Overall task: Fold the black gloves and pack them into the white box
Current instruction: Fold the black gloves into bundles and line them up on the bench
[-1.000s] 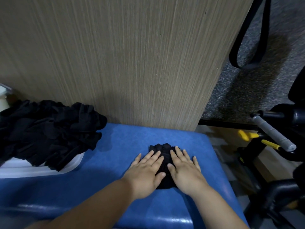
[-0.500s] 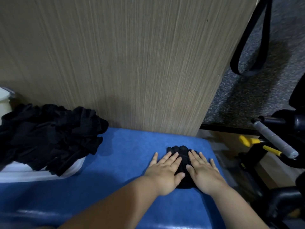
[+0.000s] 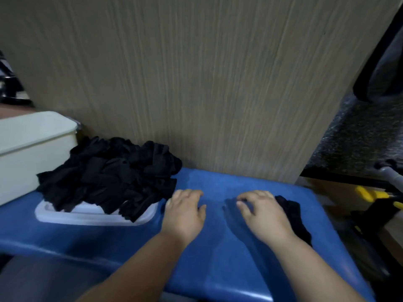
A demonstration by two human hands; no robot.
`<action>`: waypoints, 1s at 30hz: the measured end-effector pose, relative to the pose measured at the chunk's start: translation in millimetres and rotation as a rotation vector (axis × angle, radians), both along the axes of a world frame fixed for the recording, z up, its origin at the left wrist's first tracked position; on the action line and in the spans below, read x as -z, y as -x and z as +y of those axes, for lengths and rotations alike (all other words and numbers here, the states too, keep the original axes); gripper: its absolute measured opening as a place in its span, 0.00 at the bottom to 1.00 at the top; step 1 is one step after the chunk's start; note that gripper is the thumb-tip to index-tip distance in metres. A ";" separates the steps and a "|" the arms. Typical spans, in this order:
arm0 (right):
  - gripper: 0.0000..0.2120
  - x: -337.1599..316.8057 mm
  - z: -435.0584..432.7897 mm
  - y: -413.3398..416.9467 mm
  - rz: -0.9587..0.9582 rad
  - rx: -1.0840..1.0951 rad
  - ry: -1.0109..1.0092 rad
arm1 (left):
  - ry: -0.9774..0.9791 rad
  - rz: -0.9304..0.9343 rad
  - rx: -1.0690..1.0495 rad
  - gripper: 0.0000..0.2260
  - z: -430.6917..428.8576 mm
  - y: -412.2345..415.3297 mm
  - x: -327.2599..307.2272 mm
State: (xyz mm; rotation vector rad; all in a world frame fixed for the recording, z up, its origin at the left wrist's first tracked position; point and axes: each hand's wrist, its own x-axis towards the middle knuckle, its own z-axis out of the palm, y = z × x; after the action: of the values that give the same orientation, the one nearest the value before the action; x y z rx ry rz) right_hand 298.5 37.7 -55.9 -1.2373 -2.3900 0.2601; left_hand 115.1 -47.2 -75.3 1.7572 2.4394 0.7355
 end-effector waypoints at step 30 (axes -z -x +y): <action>0.14 13.0 10.0 227.7 0.684 0.071 0.634 | -0.066 -0.001 -0.269 0.22 -19.8 111.7 -1.3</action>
State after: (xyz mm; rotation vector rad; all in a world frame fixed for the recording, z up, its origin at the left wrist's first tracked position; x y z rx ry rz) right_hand 70.8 47.7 -68.9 -1.2034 -1.6995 1.2651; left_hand 3.4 -67.0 -74.1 1.4609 2.7135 0.8459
